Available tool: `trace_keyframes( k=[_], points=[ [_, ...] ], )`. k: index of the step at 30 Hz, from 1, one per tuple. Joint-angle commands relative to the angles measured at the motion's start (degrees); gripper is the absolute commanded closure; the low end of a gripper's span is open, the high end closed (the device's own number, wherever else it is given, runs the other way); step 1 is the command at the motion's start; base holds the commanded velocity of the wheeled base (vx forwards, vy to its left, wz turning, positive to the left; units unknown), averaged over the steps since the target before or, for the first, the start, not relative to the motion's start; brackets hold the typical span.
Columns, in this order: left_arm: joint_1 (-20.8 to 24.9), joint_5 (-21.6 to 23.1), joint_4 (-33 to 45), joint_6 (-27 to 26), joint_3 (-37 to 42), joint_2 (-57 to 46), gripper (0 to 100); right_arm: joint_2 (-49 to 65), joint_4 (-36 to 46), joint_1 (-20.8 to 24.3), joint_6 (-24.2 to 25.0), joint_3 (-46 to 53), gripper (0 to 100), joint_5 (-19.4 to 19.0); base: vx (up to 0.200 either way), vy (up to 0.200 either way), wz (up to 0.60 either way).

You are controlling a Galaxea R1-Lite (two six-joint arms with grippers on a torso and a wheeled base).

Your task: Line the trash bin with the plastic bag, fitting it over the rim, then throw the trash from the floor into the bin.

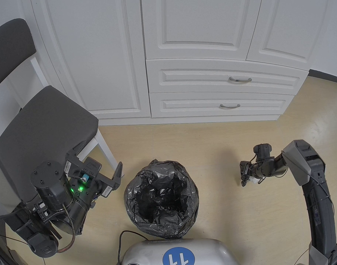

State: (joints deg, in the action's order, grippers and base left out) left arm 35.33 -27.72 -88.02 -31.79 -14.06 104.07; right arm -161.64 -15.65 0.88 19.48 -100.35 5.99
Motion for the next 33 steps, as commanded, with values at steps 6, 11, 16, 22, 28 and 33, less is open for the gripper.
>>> trace_keyframes(
  k=[6, 11, 16, 22, 28, 33],
  points=[
    [-4.7, 0.0, 0.1, -3.7, 1.8, -14.6, 0, 54.6, -11.9, 21.3, 3.2, 43.2, 100, -7.3, 0.000, 0.000, 0.00],
    [-10.5, 2.4, 0.1, -4.9, 1.0, -17.4, 0, 64.6, -12.4, 34.6, 4.4, 50.0, 100, -5.6, 0.000, 0.000, 0.00],
    [-15.4, 5.6, 0.2, -5.1, 0.9, -18.9, 0, 59.6, -19.4, 46.3, 9.6, 51.0, 100, 3.0, 0.000, 0.000, 0.00],
    [-21.0, 7.6, 0.3, -5.4, -1.1, -19.0, 0, 44.7, -33.6, 55.1, 17.0, 52.0, 100, 5.6, 0.000, 0.000, 0.00],
    [-25.4, 7.4, 0.3, -5.6, -1.8, -18.6, 0, 36.4, -41.7, 56.3, 18.0, 52.7, 100, 5.9, 0.000, 0.000, 0.00],
    [-27.9, 7.5, 0.3, -5.6, -2.5, -18.6, 0, 29.4, -42.9, 57.1, 18.9, 52.1, 100, 5.9, 0.000, 0.000, 0.00]
  ],
)
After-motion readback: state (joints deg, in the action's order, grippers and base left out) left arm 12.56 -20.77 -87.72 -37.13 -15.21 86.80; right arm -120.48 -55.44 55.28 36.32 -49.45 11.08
